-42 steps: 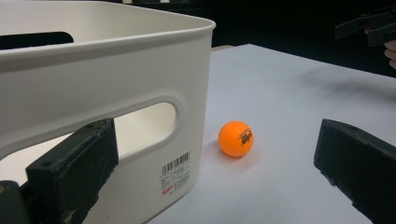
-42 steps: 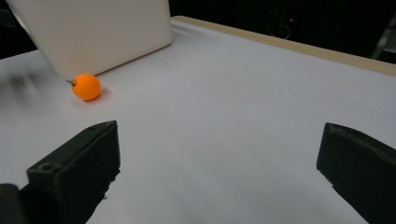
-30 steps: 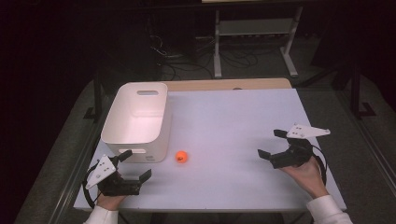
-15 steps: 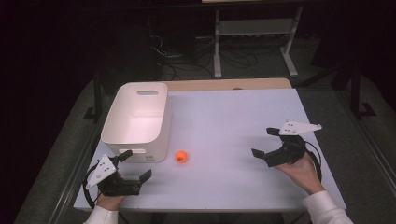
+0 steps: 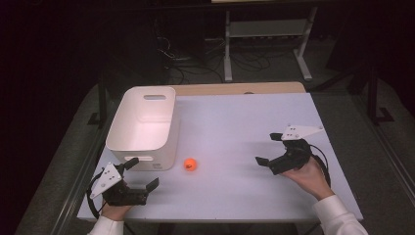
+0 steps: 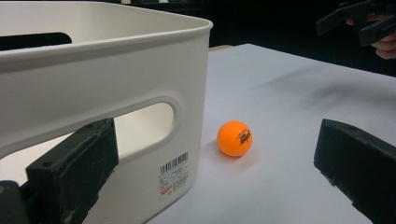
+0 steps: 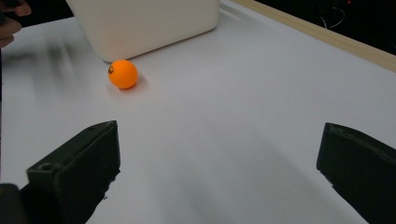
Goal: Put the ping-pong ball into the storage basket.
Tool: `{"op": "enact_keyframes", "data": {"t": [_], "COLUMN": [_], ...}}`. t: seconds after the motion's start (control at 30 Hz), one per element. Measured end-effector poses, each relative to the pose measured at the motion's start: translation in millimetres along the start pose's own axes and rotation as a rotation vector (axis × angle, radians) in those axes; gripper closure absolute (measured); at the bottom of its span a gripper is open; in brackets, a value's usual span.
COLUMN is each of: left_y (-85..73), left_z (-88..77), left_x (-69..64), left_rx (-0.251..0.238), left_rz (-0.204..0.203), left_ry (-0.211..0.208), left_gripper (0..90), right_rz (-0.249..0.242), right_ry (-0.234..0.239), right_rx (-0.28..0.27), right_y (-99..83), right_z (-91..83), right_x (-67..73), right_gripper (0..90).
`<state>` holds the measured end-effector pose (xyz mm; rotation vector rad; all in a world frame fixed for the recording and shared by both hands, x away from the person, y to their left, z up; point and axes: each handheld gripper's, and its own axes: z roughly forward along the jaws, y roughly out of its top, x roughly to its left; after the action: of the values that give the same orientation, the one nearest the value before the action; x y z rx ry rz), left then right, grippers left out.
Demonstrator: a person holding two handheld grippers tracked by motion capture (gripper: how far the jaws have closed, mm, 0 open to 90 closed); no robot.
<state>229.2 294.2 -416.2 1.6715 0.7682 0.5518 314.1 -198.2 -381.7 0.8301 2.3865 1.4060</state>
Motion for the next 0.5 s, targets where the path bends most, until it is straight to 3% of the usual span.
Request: {"op": "enact_keyframes", "data": {"t": [0.5], "left_y": [0.0], "left_z": [-0.1], "left_x": [0.2], "left_rx": [0.002], "left_rz": [0.007], "left_ry": [-0.002], "left_gripper": [0.0], "right_rz": [-0.018], "right_ry": [0.054], "right_rx": [0.040], "right_y": [10.9], "right_z": [13.4], "right_x": [6.7], "right_gripper": [0.0]}}
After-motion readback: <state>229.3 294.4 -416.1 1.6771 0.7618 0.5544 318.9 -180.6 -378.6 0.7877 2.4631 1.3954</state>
